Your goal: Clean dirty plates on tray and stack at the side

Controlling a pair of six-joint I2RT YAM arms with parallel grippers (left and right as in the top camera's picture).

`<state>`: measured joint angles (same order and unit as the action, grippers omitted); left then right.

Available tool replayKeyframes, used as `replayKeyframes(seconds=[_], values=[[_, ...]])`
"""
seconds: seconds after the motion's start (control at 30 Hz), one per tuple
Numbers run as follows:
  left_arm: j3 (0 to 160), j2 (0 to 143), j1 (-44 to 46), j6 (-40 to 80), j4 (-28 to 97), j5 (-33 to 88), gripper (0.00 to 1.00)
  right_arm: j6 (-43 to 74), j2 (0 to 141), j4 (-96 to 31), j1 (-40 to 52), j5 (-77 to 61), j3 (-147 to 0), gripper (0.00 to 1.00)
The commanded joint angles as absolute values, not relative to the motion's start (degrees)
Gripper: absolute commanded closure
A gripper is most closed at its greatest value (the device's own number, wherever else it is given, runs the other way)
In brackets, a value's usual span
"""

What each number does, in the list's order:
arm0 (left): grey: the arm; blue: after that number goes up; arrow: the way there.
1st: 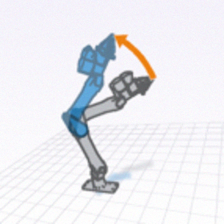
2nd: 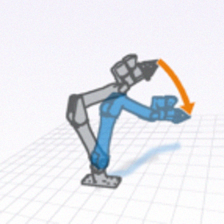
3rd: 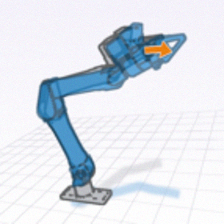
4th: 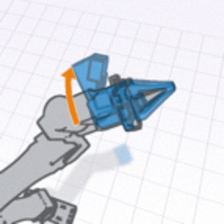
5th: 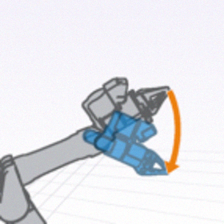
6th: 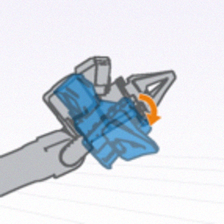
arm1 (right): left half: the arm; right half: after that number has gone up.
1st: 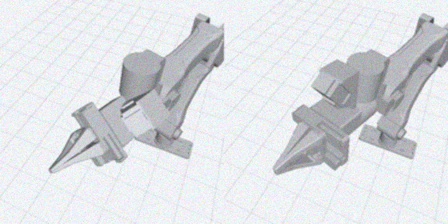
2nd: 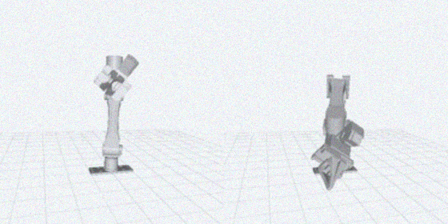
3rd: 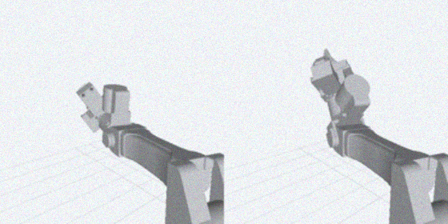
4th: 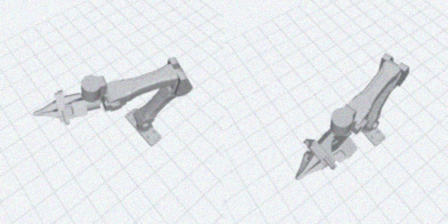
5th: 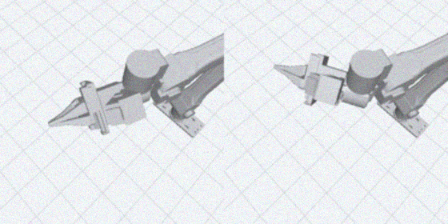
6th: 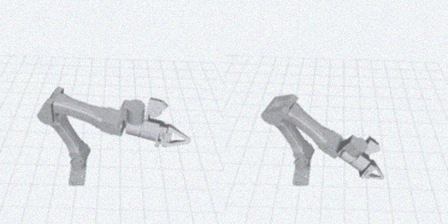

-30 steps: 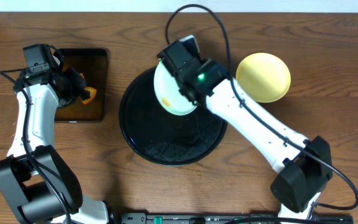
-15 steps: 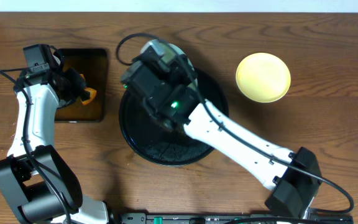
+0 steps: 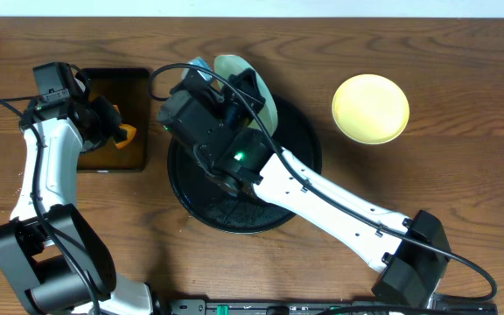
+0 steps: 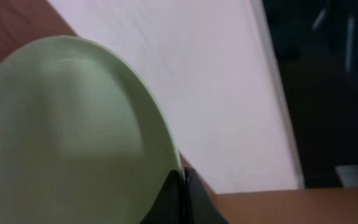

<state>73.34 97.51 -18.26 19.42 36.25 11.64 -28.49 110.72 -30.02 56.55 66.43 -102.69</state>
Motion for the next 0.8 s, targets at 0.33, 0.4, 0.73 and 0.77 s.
replayKeyframes(seconds=[0.33, 0.4, 0.73, 0.77], values=[[72.6, 98.2, -18.3, 18.6, 36.8, 10.9, 0.9, -22.8, 109.4, -33.8, 56.6, 67.5, -103.9, 0.99], [72.6, 98.2, -18.3, 18.6, 36.8, 10.9, 0.9, -15.1, 109.4, -39.9, 55.2, 58.7, -103.9, 0.99], [72.6, 98.2, -18.3, 18.6, 37.2, 10.9, 0.9, 13.5, 107.0, -50.2, 33.8, -3.7, -104.7, 0.99], [72.6, 98.2, -18.3, 18.6, 37.2, 10.9, 0.9, 14.1, 107.0, -50.2, 30.2, -11.4, -104.7, 0.99]])
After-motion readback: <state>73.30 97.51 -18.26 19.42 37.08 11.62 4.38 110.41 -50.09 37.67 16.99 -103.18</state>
